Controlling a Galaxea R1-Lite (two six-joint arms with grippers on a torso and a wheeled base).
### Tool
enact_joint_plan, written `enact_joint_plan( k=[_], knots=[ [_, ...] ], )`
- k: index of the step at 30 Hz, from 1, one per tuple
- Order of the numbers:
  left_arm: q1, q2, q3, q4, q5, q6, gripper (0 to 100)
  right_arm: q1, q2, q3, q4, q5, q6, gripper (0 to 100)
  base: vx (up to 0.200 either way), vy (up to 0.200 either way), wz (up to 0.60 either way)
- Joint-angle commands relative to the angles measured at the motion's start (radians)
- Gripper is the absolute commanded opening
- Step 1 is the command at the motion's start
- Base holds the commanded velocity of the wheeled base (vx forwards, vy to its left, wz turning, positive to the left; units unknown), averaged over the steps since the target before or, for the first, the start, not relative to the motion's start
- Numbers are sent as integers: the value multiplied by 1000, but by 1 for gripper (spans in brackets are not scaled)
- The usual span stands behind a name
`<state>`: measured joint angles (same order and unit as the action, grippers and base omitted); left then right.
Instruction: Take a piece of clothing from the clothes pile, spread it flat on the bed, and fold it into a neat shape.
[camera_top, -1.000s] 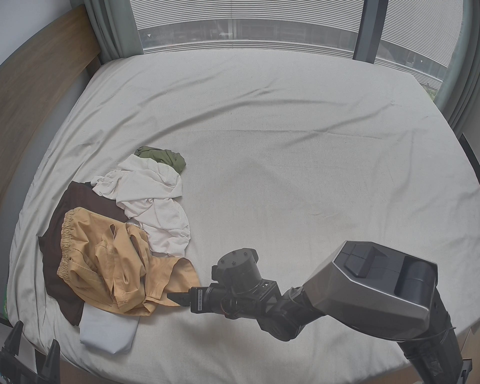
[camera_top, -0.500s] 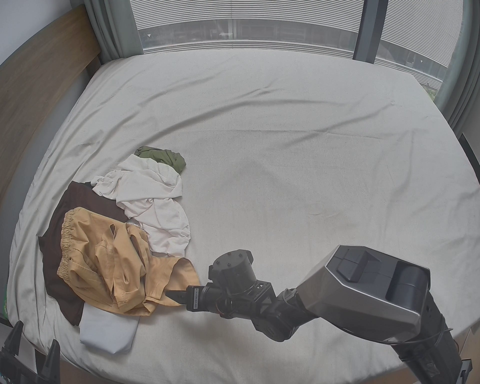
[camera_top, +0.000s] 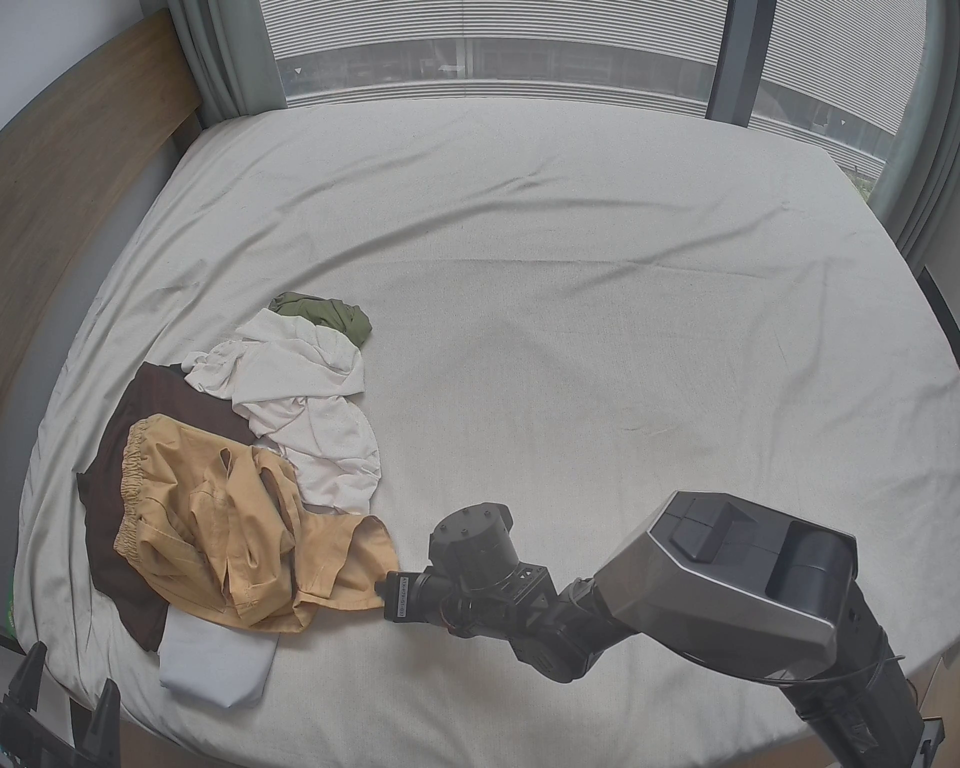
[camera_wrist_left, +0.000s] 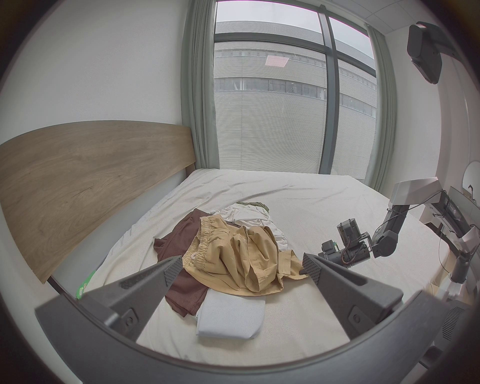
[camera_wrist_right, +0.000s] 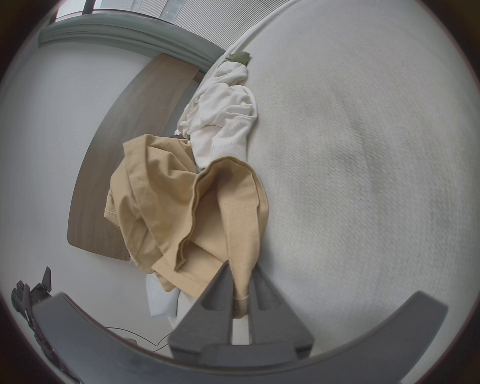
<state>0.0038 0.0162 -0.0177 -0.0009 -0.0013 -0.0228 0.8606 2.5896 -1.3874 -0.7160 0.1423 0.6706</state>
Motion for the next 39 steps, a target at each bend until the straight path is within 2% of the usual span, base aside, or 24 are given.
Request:
enact_joint_plan(
  k=[1, 19, 35, 39],
  knots=[
    [1, -16, 18, -1, 0, 0, 100, -5, -39, 50, -2, -4, -2, 0, 0, 0, 0],
    [1, -16, 18, -1, 0, 0, 100, -60, -161, 262, -22, -58, -11, 0, 0, 0, 0],
    [-1, -16, 18, -1, 0, 1, 100, -106, -243, 473, -155, -78, -31, 0, 0, 0, 0],
    [-1, -16, 18, -1, 0, 1, 100, -111, -264, 508, -169, -101, -33, 0, 0, 0, 0]
  ],
)
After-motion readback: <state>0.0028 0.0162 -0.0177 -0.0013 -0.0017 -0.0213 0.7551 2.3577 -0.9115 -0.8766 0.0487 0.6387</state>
